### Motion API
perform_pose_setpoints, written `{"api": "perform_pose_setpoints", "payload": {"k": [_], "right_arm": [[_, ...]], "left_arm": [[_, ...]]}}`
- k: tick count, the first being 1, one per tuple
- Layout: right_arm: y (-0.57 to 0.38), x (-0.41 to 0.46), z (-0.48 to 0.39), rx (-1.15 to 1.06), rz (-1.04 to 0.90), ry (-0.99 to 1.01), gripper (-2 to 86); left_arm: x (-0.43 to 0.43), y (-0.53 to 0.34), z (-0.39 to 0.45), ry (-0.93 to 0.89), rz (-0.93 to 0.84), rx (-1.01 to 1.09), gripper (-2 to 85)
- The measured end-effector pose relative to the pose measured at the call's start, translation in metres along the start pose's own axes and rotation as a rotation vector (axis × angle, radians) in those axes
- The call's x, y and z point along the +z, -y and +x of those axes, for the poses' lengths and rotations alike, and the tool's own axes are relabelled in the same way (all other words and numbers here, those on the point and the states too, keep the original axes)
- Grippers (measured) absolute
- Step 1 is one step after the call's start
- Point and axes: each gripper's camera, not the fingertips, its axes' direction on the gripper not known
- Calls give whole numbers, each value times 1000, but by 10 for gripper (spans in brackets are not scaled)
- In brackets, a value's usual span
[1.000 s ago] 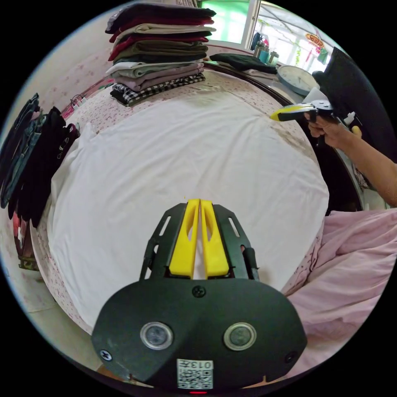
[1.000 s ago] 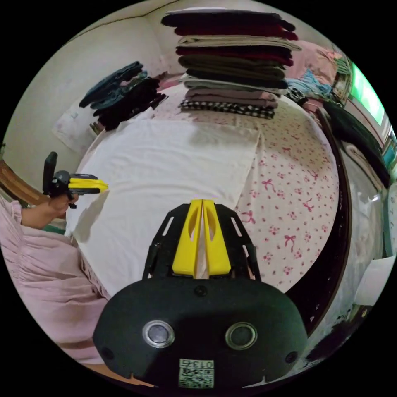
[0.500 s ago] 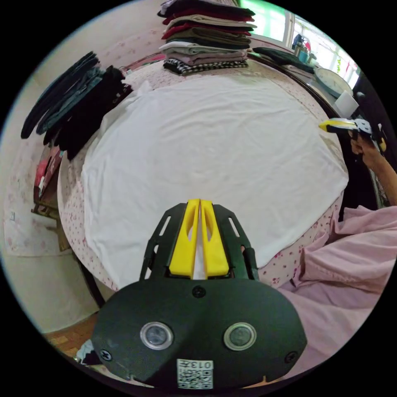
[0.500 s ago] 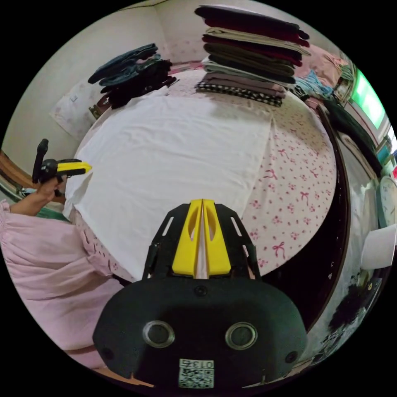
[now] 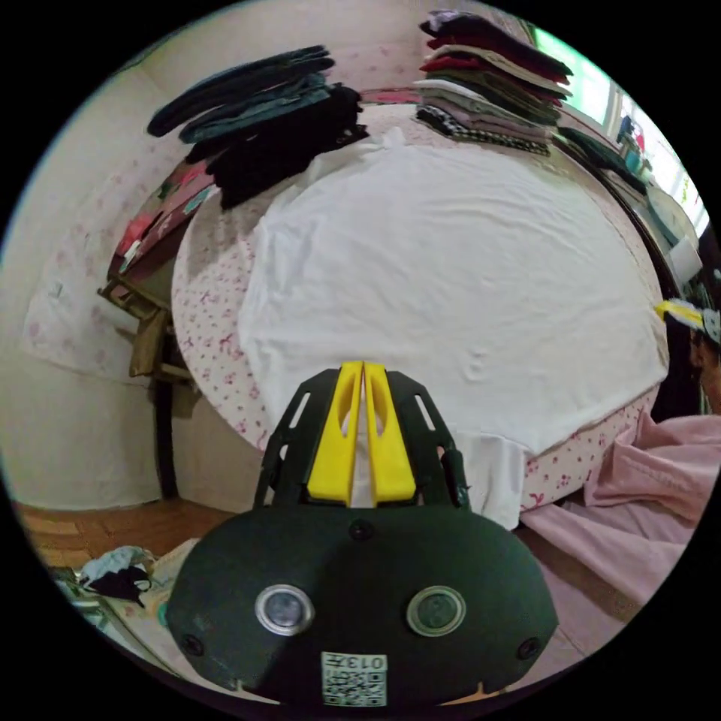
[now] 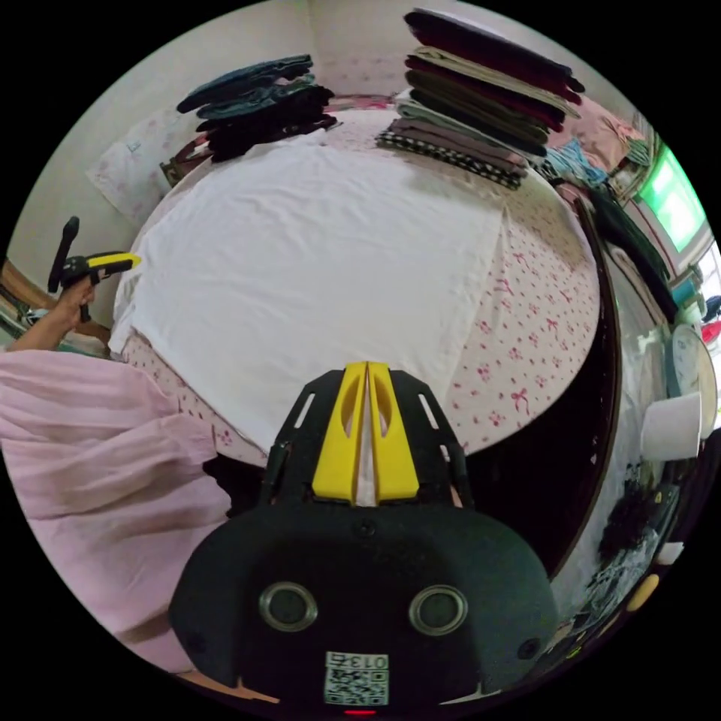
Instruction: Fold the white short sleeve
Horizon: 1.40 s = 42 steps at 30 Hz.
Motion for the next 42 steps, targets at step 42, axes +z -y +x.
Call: {"api": "perform_pose_setpoints", "payload": {"k": [42], "right_arm": [[-60, -50, -162, -171, -115, -54, 5]], "left_arm": [[60, -155, -141, -104, 2, 32, 0]]}}
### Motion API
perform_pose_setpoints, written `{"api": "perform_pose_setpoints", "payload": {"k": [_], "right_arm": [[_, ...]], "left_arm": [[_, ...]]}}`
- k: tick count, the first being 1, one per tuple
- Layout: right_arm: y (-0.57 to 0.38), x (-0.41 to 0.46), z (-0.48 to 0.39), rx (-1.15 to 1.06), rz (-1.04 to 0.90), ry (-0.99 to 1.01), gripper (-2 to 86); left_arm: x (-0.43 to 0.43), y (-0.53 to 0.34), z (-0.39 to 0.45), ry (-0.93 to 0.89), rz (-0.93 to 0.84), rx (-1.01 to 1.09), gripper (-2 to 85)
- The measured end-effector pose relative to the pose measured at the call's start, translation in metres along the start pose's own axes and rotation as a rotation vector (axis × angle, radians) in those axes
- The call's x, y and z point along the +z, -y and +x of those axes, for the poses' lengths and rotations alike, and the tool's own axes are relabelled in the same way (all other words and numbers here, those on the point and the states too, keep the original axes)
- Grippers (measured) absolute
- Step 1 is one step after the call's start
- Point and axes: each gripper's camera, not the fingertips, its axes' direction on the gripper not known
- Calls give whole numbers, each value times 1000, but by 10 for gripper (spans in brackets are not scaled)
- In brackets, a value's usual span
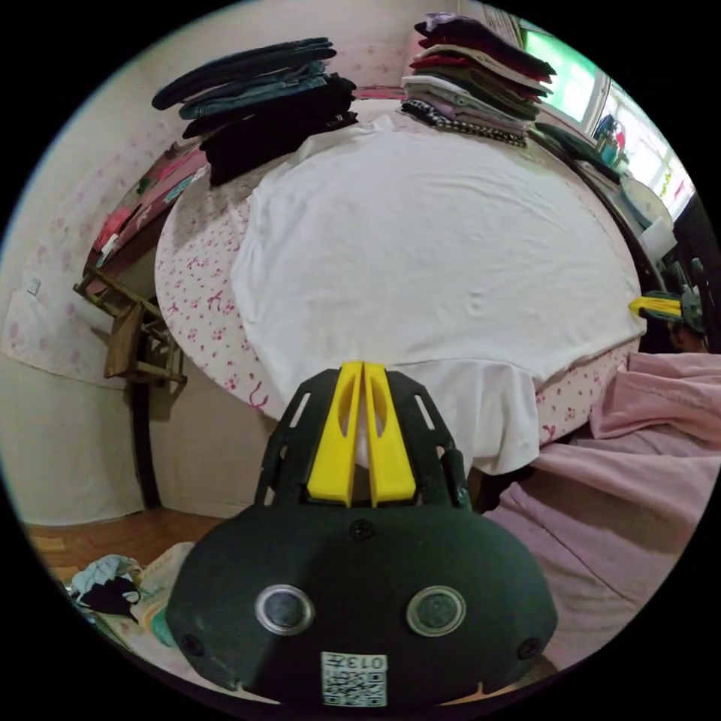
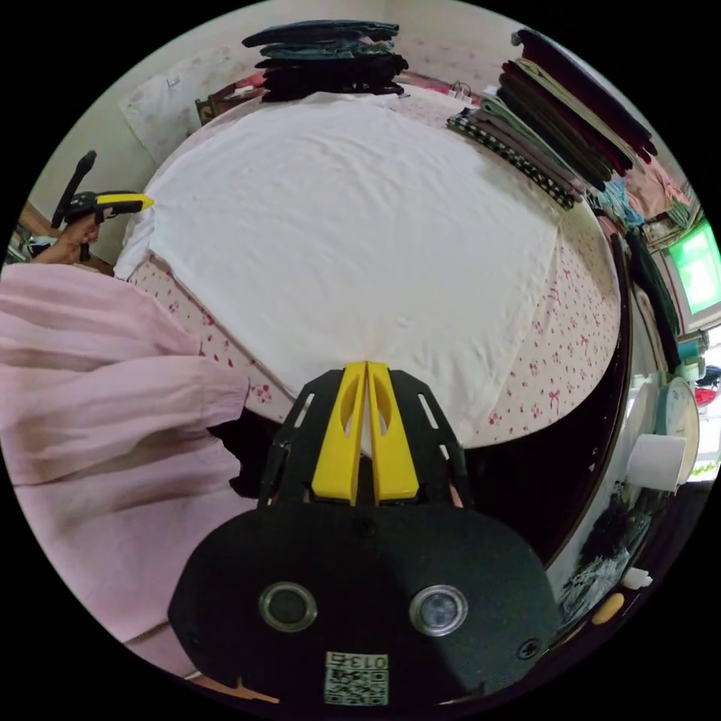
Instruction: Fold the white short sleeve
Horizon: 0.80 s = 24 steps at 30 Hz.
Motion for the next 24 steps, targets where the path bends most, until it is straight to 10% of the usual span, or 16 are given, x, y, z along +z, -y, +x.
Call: {"api": "perform_pose_setpoints", "payload": {"k": [16, 24], "right_arm": [[-51, -26, -40, -86, 104, 6, 88], [-46, -16, -56, -154, 69, -57, 96]], "left_arm": [[68, -141, -107, -492, -46, -315, 146], [125, -135, -129, -787, -24, -310, 22]]}}
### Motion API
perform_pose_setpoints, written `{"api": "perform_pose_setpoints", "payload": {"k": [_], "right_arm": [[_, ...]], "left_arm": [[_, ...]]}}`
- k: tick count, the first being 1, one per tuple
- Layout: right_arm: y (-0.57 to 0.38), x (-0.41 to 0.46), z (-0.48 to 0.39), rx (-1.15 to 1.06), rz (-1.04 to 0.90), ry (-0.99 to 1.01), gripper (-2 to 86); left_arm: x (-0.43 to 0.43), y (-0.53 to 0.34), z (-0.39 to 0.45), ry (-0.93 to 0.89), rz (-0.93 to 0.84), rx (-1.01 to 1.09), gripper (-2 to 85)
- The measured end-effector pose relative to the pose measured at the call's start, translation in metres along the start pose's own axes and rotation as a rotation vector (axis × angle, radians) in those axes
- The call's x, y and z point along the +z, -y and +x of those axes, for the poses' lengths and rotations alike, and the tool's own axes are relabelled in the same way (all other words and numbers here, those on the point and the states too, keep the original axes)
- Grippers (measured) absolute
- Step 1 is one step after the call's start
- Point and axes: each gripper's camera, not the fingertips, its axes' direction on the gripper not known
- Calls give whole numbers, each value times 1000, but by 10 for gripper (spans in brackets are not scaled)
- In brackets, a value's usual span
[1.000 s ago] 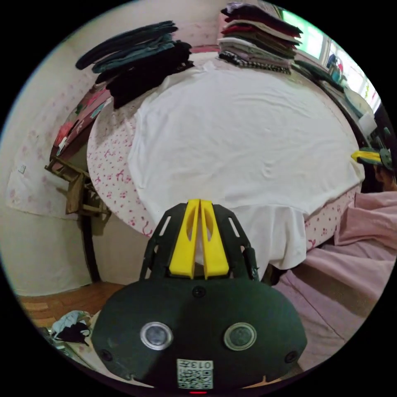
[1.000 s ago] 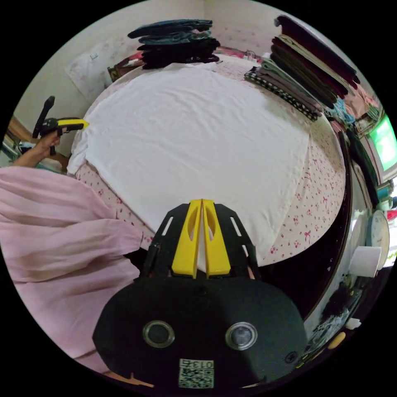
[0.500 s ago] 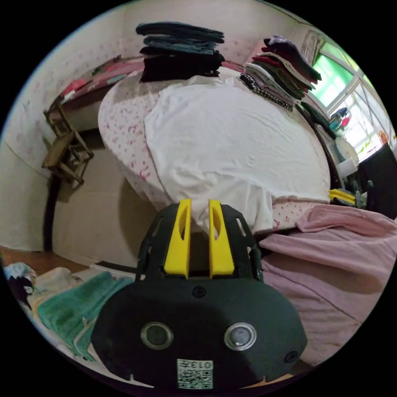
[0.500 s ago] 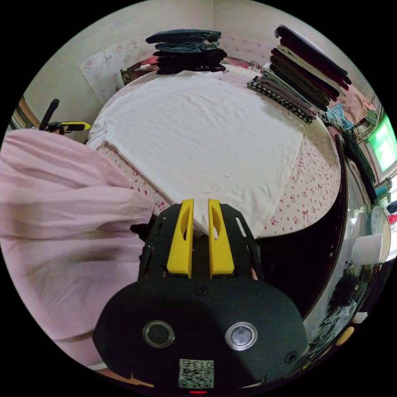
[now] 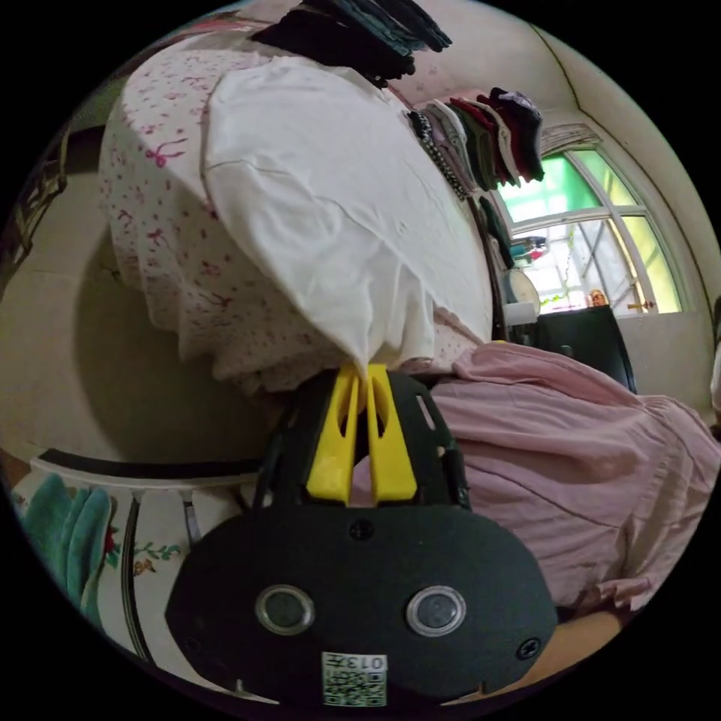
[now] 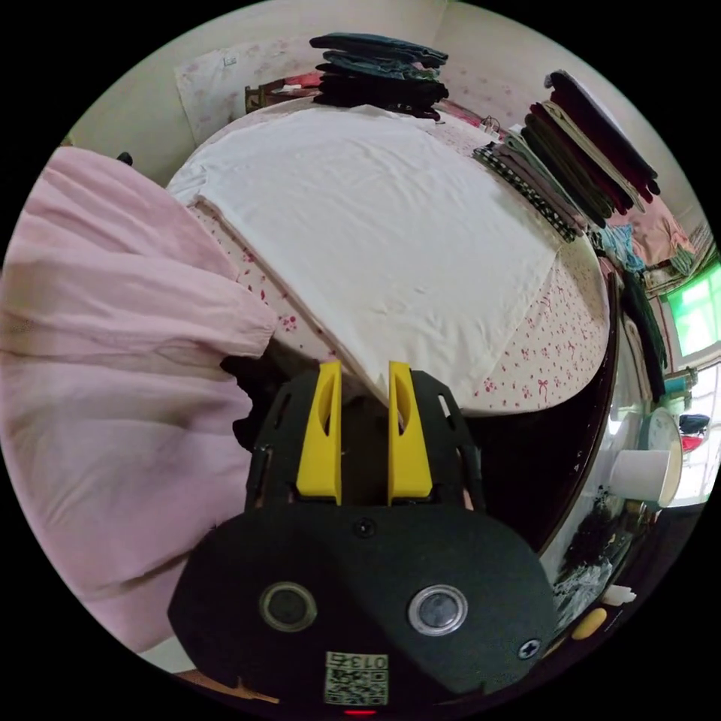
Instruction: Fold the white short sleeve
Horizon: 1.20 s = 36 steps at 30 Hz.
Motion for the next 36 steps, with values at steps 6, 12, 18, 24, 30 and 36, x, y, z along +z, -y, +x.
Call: {"api": "perform_pose_setpoints", "payload": {"k": [6, 12, 18, 24, 30, 36], "right_arm": [[0, 11, -7, -1, -29, -79, 95], [6, 33, -18, -50, -79, -191, 68], [17, 38, -4, 55, -80, -295, 14], [40, 27, 28, 146, 11, -251, 6], [88, 37, 73, 179, 26, -262, 4], [142, 78, 125, 196, -29, -221, 4]], "left_arm": [[-37, 10, -10, -85, 63, 109, 4], [-70, 29, -10, -117, 159, 183, 2], [-78, 48, -7, -119, 211, 217, 2], [-92, 87, 10, -98, 279, 277, 2], [-84, 168, 36, 18, 176, 359, 3], [-56, 262, 49, 72, 64, 389, 4]]}}
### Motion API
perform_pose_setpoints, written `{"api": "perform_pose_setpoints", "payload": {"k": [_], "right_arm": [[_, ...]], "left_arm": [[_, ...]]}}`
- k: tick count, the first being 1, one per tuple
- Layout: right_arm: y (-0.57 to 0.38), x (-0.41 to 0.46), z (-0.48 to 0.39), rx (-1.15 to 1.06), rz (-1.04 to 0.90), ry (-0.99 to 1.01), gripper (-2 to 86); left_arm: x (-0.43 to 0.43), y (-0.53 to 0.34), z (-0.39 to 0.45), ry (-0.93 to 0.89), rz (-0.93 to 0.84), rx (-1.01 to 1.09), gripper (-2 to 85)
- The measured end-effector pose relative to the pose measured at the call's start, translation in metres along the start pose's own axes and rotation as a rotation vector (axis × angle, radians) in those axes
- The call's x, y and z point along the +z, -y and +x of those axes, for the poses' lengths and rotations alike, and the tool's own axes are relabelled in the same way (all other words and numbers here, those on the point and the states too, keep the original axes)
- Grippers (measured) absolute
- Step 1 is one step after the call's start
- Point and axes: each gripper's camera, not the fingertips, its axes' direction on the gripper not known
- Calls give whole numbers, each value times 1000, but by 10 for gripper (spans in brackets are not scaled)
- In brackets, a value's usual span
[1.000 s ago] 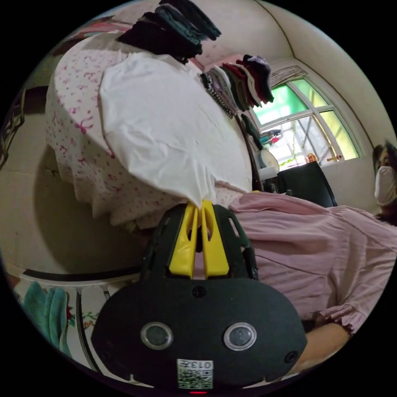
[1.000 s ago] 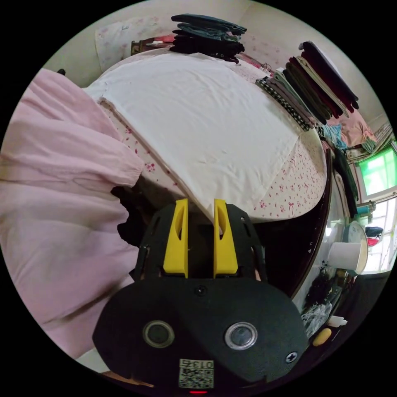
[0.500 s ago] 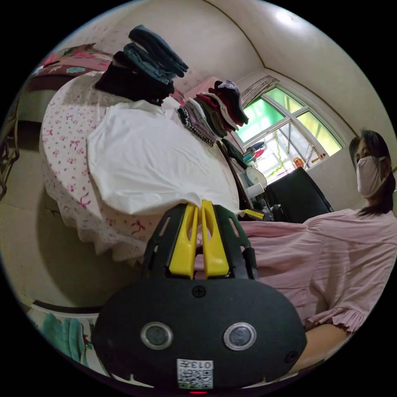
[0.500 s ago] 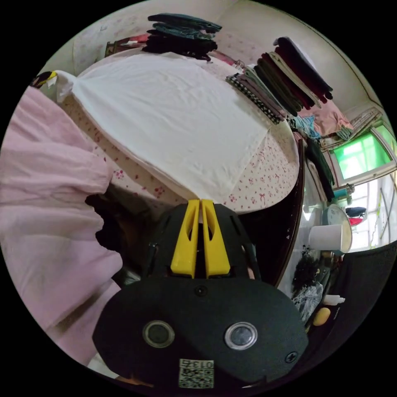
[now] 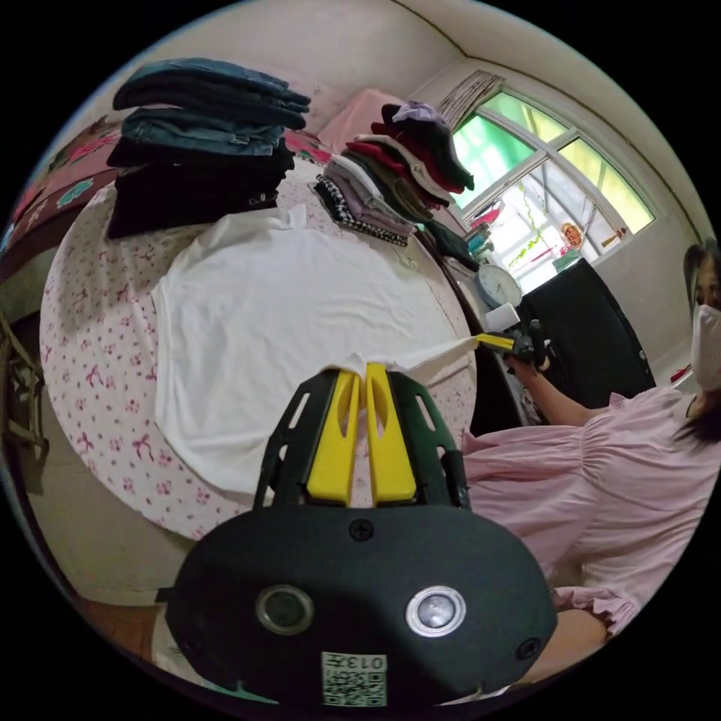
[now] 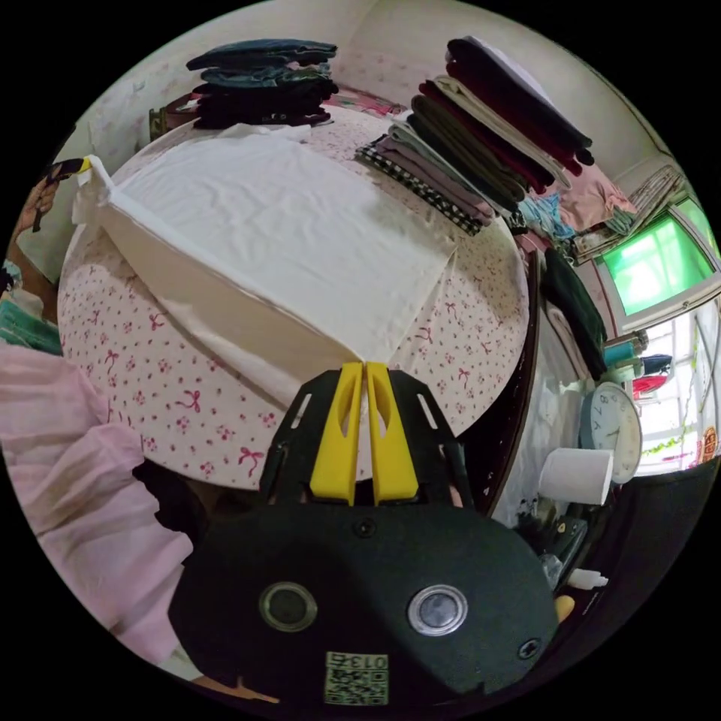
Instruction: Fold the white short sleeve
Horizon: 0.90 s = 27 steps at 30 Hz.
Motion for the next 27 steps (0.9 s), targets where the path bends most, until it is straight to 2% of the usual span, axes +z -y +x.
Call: {"api": "perform_pose_setpoints", "payload": {"k": [8, 15, 17, 20, 22, 27], "right_arm": [[70, 81, 16, -7, -132, 85, 13], [101, 121, 14, 35, -219, 59, 71], [105, 118, 21, 105, -188, 78, 73], [122, 100, 15, 151, -41, 89, 70], [155, 89, -20, 18, 72, 213, 71], [229, 80, -138, -382, 238, 341, 76]], "left_arm": [[66, 79, -47, 57, -156, -58, 10], [80, 94, -73, 131, -132, -181, 59], [53, 82, -76, 168, -36, -223, 65], [30, 61, -67, 226, -5, -200, 70], [35, 52, -55, 265, -74, -151, 75], [73, 35, -16, 367, -257, 16, 88]]}}
